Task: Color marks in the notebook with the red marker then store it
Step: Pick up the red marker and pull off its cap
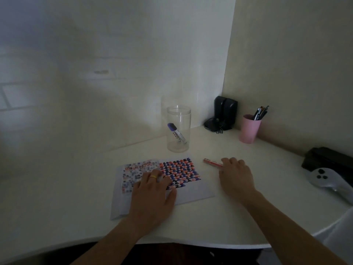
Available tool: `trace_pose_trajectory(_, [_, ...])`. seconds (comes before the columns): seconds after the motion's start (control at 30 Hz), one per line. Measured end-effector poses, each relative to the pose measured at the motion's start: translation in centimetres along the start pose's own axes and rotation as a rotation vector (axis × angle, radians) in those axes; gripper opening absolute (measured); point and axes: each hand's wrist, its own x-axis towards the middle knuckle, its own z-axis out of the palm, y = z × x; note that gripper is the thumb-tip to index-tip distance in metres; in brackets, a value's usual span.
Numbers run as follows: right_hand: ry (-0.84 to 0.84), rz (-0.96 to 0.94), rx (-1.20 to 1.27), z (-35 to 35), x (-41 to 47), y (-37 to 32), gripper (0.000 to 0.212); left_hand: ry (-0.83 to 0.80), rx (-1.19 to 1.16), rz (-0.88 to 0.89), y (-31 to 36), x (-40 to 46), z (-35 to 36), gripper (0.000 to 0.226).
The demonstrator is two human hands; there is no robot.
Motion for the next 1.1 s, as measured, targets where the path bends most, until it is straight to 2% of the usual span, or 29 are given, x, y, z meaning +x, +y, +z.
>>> trace_pose_trajectory(0.07, [-0.044, -0.033, -0.078, 0.6, 0.4, 0.0, 0.032, -0.081, 0.004, -0.019, -0.1, 0.8, -0.5, 0.038])
trace_pose_trajectory(0.13, [-0.016, -0.064, -0.051, 0.6, 1.0, -0.3, 0.029, -0.151, -0.005, -0.029, -0.5, 1.9, -0.9, 0.043])
trace_pose_trajectory(0.2, [0.03, -0.082, 0.109, -0.1, 1.7, -1.3, 0.025, -0.166, -0.024, 0.001, -1.0, 3.1, -1.1, 0.043])
trace_pose_trajectory(0.3, [0.041, -0.128, 0.538, -1.8, 2.4, -4.5, 0.017, -0.199, -0.083, 0.033, -1.9, 5.1, -1.0, 0.032])
trace_pose_trajectory(0.37, [-0.069, -0.11, 0.918, -2.5, 2.9, -6.6, 0.015, -0.212, -0.126, 0.05, -2.6, 6.6, -0.7, 0.029])
trace_pose_trajectory(0.43, [-0.267, -0.031, 1.331, -2.8, 3.5, -7.8, 0.017, -0.204, -0.155, 0.081, -3.2, 7.9, -0.5, 0.027])
trace_pose_trajectory(0.53, [-0.566, 0.056, 1.668, -2.3, 3.8, -8.4, 0.019, -0.19, -0.167, 0.125, -4.3, 9.6, -0.2, 0.019])
trace_pose_trajectory(0.63, [-0.665, 0.103, 1.714, -0.6, 3.8, -8.4, 0.027, -0.141, -0.199, 0.163, -5.4, 10.8, 0.3, 0.019])
trace_pose_trajectory(0.73, [-0.575, 0.074, 1.667, 0.3, 3.6, -8.3, 0.02, -0.07, -0.299, 0.184, -5.9, 11.1, 0.9, 0.032])
trace_pose_trajectory(0.83, [-0.503, 0.039, 1.633, 0.3, 3.5, -8.4, 0.025, -0.03, -0.303, 0.252, -5.5, 10.6, 0.9, 0.04])
trace_pose_trajectory(0.97, [-0.417, 0.023, 1.695, 0.1, 3.3, -8.7, 0.01, -0.028, -0.309, 0.357, -4.5, 9.5, 0.5, 0.042])
trace_pose_trajectory(1.1, [-0.355, -0.013, 1.795, 0.0, 3.3, -8.8, 0.009, 0.044, -0.261, 0.449, -4.4, 9.5, 0.4, 0.039])
